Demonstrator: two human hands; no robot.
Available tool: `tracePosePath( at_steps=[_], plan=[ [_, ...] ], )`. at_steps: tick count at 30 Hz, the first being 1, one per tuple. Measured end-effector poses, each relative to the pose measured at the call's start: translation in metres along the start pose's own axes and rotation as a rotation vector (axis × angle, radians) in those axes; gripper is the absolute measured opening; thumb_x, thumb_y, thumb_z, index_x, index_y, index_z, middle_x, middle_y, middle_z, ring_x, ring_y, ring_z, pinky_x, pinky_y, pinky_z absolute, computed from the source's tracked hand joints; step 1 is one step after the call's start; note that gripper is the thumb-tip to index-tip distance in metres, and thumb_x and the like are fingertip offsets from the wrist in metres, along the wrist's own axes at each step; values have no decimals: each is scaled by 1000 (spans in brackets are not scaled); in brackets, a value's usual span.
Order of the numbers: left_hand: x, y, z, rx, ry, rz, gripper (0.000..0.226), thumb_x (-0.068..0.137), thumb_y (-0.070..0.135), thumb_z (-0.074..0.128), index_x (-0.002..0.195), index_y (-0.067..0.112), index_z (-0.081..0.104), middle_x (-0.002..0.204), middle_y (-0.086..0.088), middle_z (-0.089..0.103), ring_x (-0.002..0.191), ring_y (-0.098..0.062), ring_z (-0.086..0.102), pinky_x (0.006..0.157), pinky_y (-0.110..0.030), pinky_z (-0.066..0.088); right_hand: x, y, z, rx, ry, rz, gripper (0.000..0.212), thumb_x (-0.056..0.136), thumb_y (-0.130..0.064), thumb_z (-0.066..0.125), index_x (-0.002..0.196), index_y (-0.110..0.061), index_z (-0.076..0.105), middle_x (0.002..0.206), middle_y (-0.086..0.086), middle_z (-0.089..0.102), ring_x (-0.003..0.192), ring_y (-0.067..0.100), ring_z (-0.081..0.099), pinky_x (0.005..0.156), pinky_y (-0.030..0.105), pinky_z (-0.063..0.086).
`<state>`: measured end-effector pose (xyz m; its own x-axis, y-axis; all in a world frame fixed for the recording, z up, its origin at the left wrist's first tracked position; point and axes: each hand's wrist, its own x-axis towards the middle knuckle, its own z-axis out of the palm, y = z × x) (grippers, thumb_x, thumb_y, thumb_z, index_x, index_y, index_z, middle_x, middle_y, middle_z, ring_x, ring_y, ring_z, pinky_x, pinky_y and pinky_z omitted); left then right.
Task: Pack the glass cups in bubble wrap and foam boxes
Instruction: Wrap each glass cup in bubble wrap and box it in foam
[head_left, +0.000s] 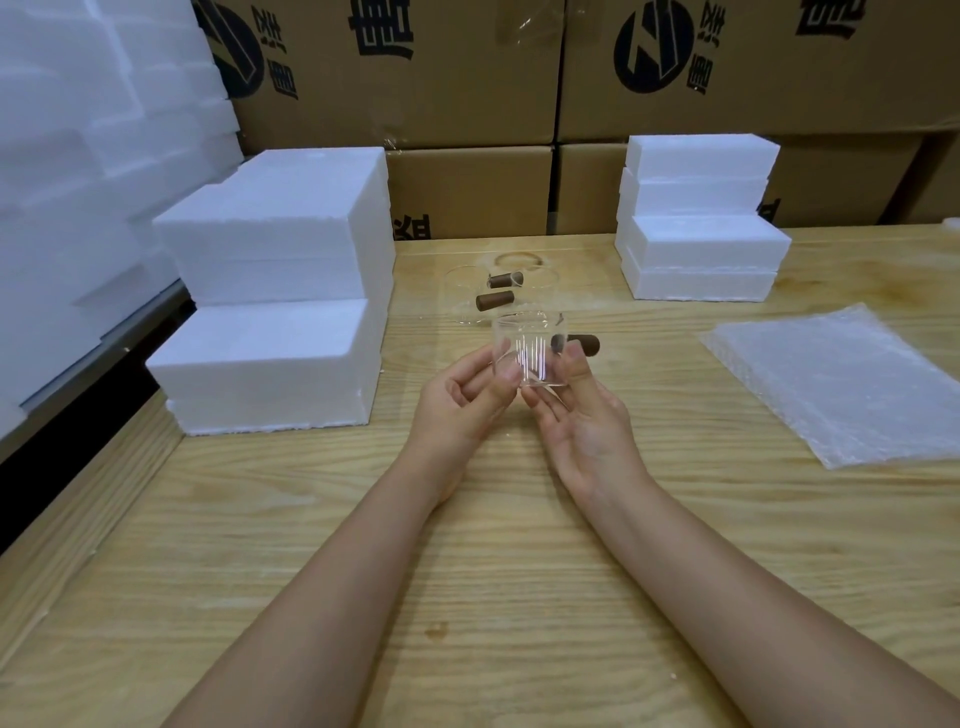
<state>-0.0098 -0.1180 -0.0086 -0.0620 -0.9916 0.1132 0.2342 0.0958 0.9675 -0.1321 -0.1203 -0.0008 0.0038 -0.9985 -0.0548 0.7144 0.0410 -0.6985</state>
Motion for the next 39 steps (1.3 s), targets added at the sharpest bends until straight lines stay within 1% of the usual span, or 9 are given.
tracePosePath(
  at_steps=[5,8,11,16,19,24,28,34,39],
  plan=[
    [0,1,1,5,11,28,63,73,27,70,131,9,56,118,-3,70,117,-15,62,105,-32,44,-1,1,0,-30,-15,-19,42,73,-36,64,101,-5,68,96,6,72,89,16,67,88,28,52],
    [0,1,1,-4,26,41,63,69,25,71,129,12,54,119,-1,69,117,-12,61,104,-33,46,-2,3,1,-84,57,-90,41,69,-41,67,97,-10,66,84,-1,69,81,15,64,78,26,57],
    [1,1,2,-22,56,61,66,68,19,71,130,9,53,117,1,69,114,-13,63,98,-31,51,-3,6,0,-232,154,-229,51,62,-51,70,99,-20,54,94,2,58,73,10,62,78,30,54],
    [0,0,3,-6,71,102,64,66,16,74,127,11,57,113,0,71,107,-10,66,84,-20,53,-6,12,-1,-426,3,-385,42,62,-42,78,97,-37,54,101,6,55,93,19,62,82,26,52],
    [1,1,2,5,76,125,58,61,18,76,116,21,60,105,8,73,107,-9,66,83,-18,52,-5,10,-1,-406,-14,-394,42,64,-39,76,99,-32,55,98,6,57,90,17,62,86,28,52],
    [1,5,4,-84,84,104,57,66,34,70,118,16,59,106,-6,72,101,-16,67,95,-31,53,-2,3,2,-163,3,-254,41,69,-35,71,103,-17,57,92,2,66,83,13,67,84,29,55],
    [1,3,5,-67,83,69,49,73,29,76,116,10,62,108,-10,71,106,-21,66,99,-35,50,1,-1,0,-30,-38,-116,42,73,-33,67,108,-11,59,86,0,71,84,19,67,81,32,58],
    [1,0,1,-5,91,114,60,67,26,75,120,1,61,111,-13,71,111,-21,65,95,-28,51,1,0,-1,-115,-69,-110,44,78,-34,65,114,-9,60,97,7,69,95,25,66,80,31,56],
    [3,-1,-1,12,119,148,51,65,21,79,113,13,64,108,-4,73,104,-16,68,87,-25,54,0,2,0,-344,47,-321,44,71,-46,70,109,-28,59,100,-1,59,82,7,64,79,29,55]
  ],
)
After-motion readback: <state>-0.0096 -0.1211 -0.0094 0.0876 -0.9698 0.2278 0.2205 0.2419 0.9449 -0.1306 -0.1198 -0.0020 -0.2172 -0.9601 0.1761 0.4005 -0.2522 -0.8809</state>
